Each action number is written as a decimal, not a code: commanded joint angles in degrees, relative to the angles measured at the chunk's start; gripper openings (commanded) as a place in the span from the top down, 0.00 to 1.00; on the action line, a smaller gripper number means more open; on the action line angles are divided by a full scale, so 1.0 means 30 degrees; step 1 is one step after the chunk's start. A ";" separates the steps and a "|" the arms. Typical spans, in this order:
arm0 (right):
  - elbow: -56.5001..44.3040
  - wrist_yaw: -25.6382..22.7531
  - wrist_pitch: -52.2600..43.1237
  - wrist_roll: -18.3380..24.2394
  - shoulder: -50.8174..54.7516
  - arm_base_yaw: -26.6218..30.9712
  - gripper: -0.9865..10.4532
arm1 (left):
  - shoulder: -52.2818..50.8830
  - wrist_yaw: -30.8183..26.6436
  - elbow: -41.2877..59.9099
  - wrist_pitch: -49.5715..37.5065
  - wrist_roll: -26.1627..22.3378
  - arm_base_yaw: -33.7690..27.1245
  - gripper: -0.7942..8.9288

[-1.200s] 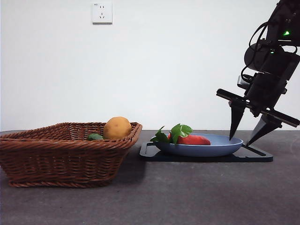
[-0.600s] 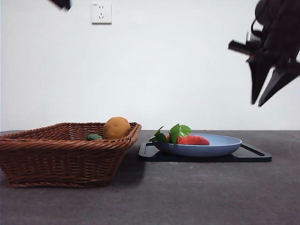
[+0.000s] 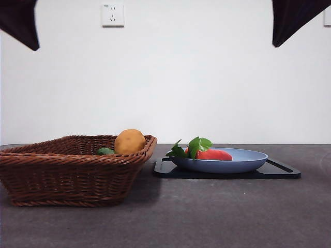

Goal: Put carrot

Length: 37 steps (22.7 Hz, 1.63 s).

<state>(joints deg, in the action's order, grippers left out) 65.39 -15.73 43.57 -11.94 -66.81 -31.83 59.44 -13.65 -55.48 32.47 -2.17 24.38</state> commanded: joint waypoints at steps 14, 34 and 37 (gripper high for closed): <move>-1.2160 -0.0386 -1.0819 -0.0634 1.0666 -0.1508 0.91 | -1.2240 0.2142 0.8233 -0.2120 0.4860 -0.0015 0.91; -1.2160 -0.0401 -1.0812 -0.0634 1.0666 -0.1523 0.91 | -1.8914 0.0197 1.0448 -0.1377 0.0117 -0.5115 0.91; -1.2160 -0.0401 -1.0812 -0.0634 1.0666 -0.1523 0.91 | -1.9802 0.0313 1.1723 -0.2142 0.0146 -0.6630 0.91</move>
<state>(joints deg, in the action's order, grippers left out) 28.38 -16.69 11.70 -13.08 -34.70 -35.99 0.67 -12.84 -20.29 27.31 -0.84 5.15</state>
